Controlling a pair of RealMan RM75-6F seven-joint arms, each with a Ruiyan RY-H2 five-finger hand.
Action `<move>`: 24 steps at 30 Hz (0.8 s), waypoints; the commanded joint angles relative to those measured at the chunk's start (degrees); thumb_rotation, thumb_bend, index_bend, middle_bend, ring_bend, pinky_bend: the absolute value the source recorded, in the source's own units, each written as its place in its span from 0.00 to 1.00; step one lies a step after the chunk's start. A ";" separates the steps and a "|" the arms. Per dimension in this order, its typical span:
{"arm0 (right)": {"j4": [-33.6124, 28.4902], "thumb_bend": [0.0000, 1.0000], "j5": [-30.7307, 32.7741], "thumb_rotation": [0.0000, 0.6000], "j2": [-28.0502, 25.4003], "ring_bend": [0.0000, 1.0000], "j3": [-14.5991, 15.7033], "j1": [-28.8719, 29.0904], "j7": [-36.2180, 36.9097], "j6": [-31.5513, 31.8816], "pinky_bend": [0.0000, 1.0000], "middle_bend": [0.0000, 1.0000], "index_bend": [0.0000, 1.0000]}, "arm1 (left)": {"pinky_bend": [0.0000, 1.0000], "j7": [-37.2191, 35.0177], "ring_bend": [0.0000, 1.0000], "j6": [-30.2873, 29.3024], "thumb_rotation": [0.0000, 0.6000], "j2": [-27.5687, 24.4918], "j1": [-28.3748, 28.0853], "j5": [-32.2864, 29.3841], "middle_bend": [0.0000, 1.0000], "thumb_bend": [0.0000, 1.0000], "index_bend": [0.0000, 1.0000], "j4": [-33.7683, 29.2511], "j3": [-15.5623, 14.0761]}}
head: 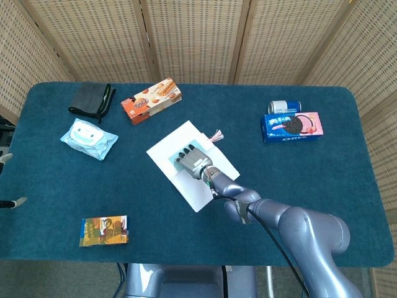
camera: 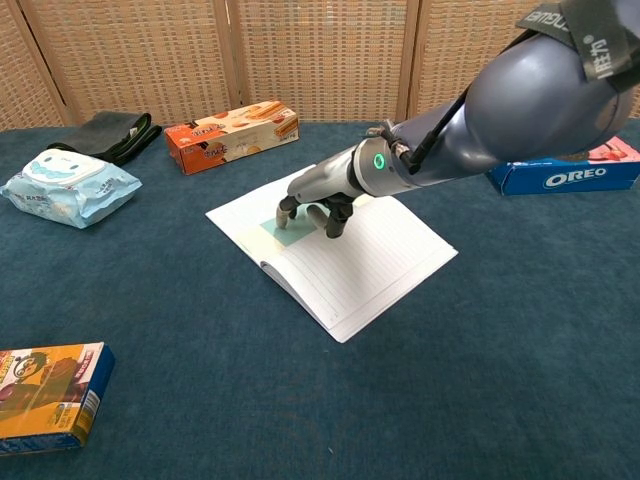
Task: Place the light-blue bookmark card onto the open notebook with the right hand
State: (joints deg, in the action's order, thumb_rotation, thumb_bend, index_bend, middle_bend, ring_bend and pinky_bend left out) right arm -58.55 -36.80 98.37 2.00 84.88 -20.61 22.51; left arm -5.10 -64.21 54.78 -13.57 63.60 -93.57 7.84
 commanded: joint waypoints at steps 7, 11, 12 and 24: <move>-0.06 1.00 -0.31 1.00 0.04 0.00 -0.01 -0.03 0.38 0.42 0.02 0.12 0.12 | 0.00 0.29 0.00 0.03 1.00 0.08 -0.08 -0.14 0.00 0.00 0.00 -0.05 -0.01; -0.54 1.00 -0.58 1.00 -0.21 0.00 0.07 0.12 0.20 0.62 0.02 0.13 0.12 | 0.00 0.41 0.00 0.07 1.00 0.08 -0.14 -0.15 0.00 0.00 0.00 -0.08 -0.02; -0.69 1.00 -0.43 1.00 -0.31 0.00 0.10 0.15 0.19 0.68 0.02 0.13 0.12 | 0.00 0.39 0.00 0.05 1.00 0.08 -0.13 -0.14 0.00 0.00 0.00 -0.10 -0.02; -1.37 1.00 -0.39 1.00 -0.66 0.00 -0.58 -0.26 0.46 2.11 0.02 0.13 0.12 | 0.00 0.34 0.00 0.06 1.00 0.03 -0.14 0.11 0.00 0.00 0.00 -0.07 -0.12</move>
State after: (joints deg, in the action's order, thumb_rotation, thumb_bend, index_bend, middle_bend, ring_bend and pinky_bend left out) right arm -59.86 -37.19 97.75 1.48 84.66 -20.21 24.56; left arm -4.76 -64.17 54.81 -13.70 63.71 -93.65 7.72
